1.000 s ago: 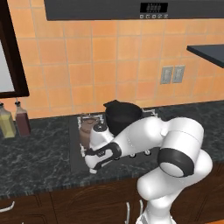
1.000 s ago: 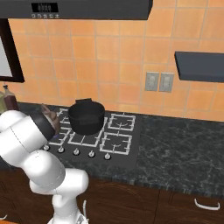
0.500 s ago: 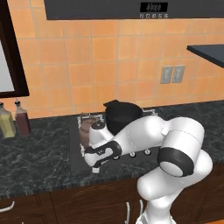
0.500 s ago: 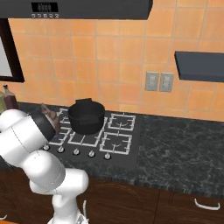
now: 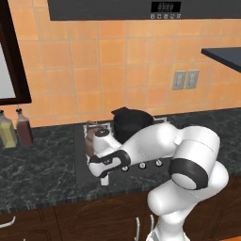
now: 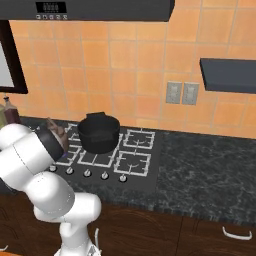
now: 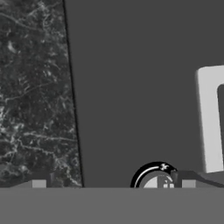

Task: Pick the kettle from the counter and place it on a stove burner. Then turn the burner on.

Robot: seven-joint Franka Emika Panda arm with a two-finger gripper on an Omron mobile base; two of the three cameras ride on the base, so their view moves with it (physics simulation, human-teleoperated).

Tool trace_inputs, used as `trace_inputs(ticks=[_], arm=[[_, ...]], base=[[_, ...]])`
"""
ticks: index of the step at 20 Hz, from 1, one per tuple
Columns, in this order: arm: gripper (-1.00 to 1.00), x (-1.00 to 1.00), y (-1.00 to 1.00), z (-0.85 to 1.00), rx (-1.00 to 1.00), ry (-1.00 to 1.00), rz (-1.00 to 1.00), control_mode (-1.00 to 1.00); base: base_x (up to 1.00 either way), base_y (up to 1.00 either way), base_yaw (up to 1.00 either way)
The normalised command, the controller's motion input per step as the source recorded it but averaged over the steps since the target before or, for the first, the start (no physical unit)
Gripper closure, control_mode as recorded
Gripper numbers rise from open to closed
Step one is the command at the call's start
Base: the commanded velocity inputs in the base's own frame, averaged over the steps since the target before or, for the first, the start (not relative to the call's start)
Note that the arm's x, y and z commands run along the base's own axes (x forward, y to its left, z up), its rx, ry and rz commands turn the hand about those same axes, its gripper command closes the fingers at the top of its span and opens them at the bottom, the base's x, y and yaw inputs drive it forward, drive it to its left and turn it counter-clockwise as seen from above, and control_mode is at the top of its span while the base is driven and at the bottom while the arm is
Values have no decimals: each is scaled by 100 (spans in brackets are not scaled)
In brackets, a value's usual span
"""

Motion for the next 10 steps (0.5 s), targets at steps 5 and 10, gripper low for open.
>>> trace_inputs(ticks=[5,10], arm=[[-100,-6,21,89,0,-15,0,-100],[-100,0,36,100,0,-23,0,-100]], base=[[0,0,0],[0,0,0]])
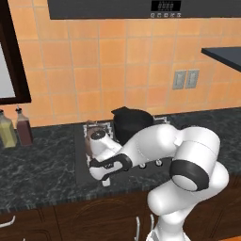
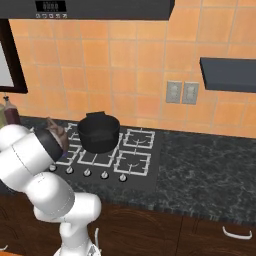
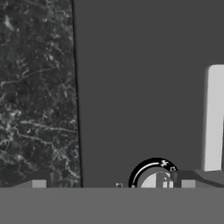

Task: Pick the kettle from the counter and place it on a stove burner. Then turn the burner on.

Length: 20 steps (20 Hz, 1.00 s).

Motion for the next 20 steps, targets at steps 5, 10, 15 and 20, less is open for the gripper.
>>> trace_inputs(ticks=[5,10,15,20], arm=[[-100,0,28,100,1,-22,0,-100],[-100,22,0,100,2,-25,-3,-100],[-100,46,0,86,3,-31,-4,-100],[-100,30,1,83,11,-34,-6,-100]], base=[[0,0,0],[0,0,0],[0,0,0],[0,0,0]])
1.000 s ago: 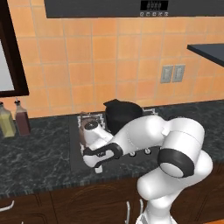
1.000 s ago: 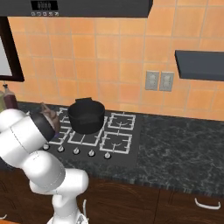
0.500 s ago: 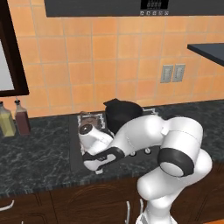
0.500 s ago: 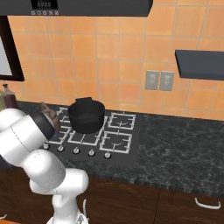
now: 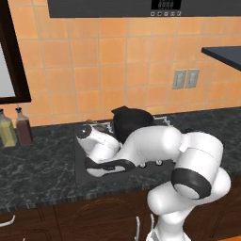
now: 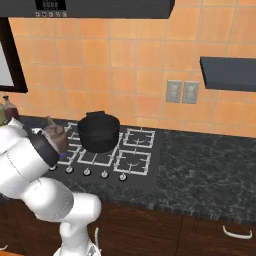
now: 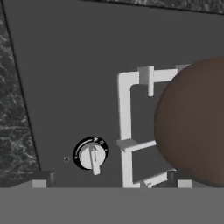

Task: Pick the kettle from the counter and place it on a stove burner. Then turn the burner on.

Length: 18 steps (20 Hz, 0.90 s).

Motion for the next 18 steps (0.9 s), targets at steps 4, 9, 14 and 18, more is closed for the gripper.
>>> trace_inputs(ticks=[4,9,14,18], arm=[[-100,1,4,75,24,-31,-12,-100],[-100,-24,2,50,22,-27,-11,-100],[-100,-52,4,25,24,-29,-6,-100],[-100,-58,3,20,26,-19,-5,-100]], base=[[0,0,0],[0,0,0],[0,0,0],[0,0,0]])
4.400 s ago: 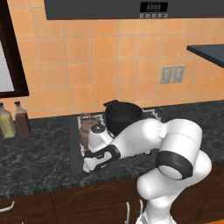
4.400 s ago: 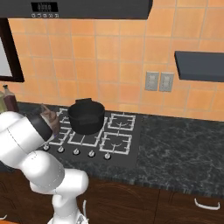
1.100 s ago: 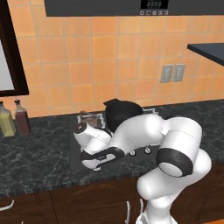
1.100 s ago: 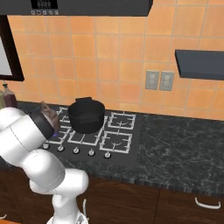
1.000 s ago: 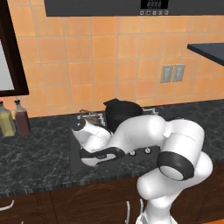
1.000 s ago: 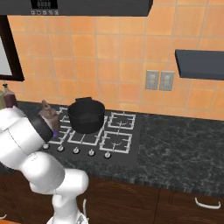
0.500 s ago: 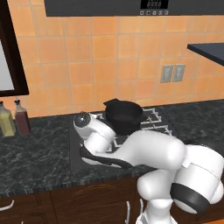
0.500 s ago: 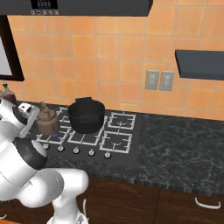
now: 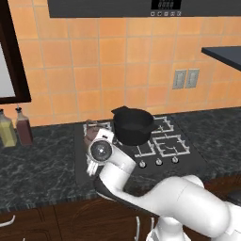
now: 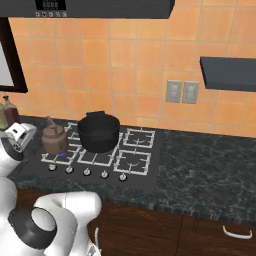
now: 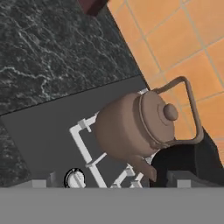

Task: Pick the kettle from the counter and place it on a stove burner. Then turn the burner on.

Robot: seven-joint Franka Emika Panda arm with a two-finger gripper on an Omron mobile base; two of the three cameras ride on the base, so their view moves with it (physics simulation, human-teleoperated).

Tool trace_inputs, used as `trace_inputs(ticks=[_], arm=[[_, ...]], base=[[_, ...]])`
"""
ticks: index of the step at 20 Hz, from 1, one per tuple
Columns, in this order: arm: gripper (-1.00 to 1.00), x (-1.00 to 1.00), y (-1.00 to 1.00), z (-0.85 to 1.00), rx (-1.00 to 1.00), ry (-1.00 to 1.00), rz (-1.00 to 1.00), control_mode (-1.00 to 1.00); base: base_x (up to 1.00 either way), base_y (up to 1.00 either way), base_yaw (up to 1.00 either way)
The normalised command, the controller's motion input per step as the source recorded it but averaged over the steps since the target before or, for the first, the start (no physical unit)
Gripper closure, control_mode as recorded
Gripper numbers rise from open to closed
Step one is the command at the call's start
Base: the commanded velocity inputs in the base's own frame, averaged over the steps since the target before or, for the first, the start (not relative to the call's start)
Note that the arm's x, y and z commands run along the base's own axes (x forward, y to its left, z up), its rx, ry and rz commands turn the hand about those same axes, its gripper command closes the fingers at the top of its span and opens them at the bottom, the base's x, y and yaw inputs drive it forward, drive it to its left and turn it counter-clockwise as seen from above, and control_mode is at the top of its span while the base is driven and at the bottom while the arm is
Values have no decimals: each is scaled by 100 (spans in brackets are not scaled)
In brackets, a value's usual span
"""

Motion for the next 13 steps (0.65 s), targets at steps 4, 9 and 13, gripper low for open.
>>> trace_inputs(ticks=[4,9,13], arm=[[-100,-42,0,48,28,-4,-6,-100],[-100,-51,-7,37,16,-8,-4,-100],[-100,-29,0,31,8,-10,-6,-100]], base=[[0,0,0],[0,0,0],[0,0,0]])
